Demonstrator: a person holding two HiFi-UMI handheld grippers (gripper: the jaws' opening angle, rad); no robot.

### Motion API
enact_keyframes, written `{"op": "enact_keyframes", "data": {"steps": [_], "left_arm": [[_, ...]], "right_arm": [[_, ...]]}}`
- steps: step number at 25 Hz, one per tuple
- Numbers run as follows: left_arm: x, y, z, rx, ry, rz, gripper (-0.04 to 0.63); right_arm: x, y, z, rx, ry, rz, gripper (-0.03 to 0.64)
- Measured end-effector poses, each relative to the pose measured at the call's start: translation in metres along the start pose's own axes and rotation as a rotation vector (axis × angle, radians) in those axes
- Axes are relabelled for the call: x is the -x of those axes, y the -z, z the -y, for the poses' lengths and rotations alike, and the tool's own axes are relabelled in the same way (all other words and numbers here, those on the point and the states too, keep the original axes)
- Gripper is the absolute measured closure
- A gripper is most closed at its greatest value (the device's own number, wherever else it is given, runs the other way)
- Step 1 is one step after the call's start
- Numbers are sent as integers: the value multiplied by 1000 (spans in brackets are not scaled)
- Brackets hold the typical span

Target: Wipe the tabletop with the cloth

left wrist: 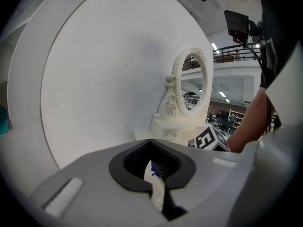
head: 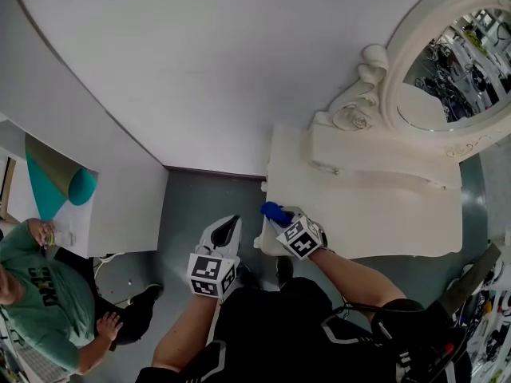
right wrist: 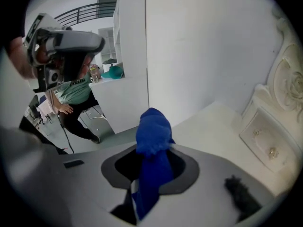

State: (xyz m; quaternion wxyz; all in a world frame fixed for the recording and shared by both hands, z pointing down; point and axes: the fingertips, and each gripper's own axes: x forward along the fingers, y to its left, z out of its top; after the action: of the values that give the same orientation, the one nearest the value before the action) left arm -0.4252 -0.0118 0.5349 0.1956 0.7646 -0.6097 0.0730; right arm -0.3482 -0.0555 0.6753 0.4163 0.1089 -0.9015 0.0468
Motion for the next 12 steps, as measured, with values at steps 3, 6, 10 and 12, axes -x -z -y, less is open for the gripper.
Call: {"op": "enact_keyframes", "data": {"steps": [3, 6, 10, 12], "left_arm": [[5, 6, 1, 7, -8, -6, 588], [8, 9, 2, 10, -12, -8, 588], [13, 10, 7, 16, -11, -7, 588], [14, 9, 11, 23, -8, -7, 588]], "right_arm": [[10, 12, -30, 1, -46, -8, 520], [17, 21, -55, 15, -84, -14, 520], [28, 29, -78, -65, -184, -19, 520], [37, 24, -61, -110, -180, 13, 520]]}}
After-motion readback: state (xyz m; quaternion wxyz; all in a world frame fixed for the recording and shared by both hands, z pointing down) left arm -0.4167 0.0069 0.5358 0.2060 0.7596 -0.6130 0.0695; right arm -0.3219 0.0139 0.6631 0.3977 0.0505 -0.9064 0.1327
